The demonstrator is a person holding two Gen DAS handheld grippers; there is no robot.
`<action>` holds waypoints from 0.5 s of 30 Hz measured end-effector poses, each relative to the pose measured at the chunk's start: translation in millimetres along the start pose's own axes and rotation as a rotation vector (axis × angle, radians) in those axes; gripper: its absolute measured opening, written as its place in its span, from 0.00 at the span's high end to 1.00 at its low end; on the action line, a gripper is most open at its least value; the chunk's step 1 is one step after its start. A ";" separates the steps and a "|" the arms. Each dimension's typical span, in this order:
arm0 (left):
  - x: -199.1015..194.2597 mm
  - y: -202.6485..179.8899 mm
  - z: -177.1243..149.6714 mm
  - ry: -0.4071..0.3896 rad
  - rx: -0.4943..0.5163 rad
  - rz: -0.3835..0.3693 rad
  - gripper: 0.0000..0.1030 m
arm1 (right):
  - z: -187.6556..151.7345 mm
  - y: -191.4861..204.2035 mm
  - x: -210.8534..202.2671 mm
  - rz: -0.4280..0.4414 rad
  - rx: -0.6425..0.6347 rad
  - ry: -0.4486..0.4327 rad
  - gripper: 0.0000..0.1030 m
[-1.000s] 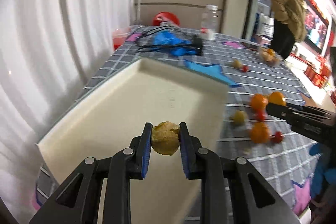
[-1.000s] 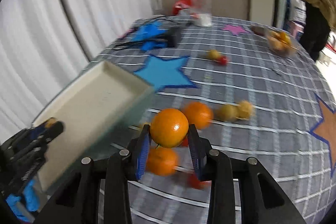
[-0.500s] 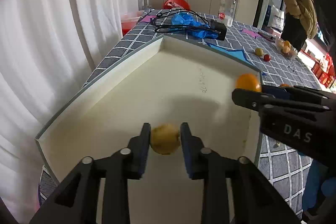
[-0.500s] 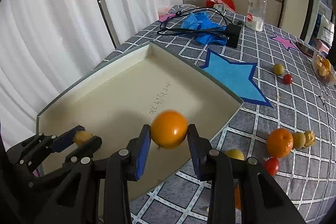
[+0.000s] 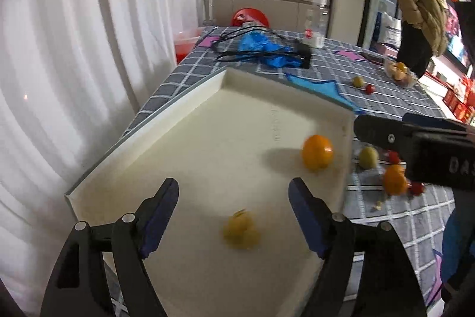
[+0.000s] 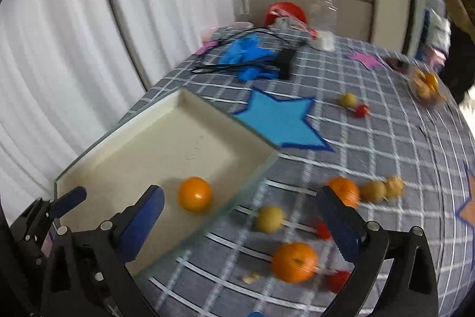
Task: Organize fruits
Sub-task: 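Open the left gripper over the tray while right gripper releases the orange into it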
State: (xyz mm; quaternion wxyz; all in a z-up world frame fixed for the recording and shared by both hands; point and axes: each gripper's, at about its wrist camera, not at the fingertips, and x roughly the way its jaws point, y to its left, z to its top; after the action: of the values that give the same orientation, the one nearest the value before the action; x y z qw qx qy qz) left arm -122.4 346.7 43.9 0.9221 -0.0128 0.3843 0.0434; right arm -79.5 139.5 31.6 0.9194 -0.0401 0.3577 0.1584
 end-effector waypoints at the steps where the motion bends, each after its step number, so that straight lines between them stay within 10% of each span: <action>1: -3.3 -6.1 0.4 -0.005 0.013 -0.012 0.23 | -1.4 -8.7 -3.1 -0.003 0.024 0.002 0.00; 15: -13.1 -115.6 -15.4 0.058 0.245 -0.288 0.22 | -58.9 -146.7 -40.0 -0.261 0.249 0.049 0.00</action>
State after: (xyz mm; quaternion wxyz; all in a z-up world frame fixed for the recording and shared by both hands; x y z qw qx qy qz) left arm -132.1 229.8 41.2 0.9021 0.0434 0.4071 -0.1365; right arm -98.3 -20.9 9.0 0.9210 0.0241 0.3886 -0.0086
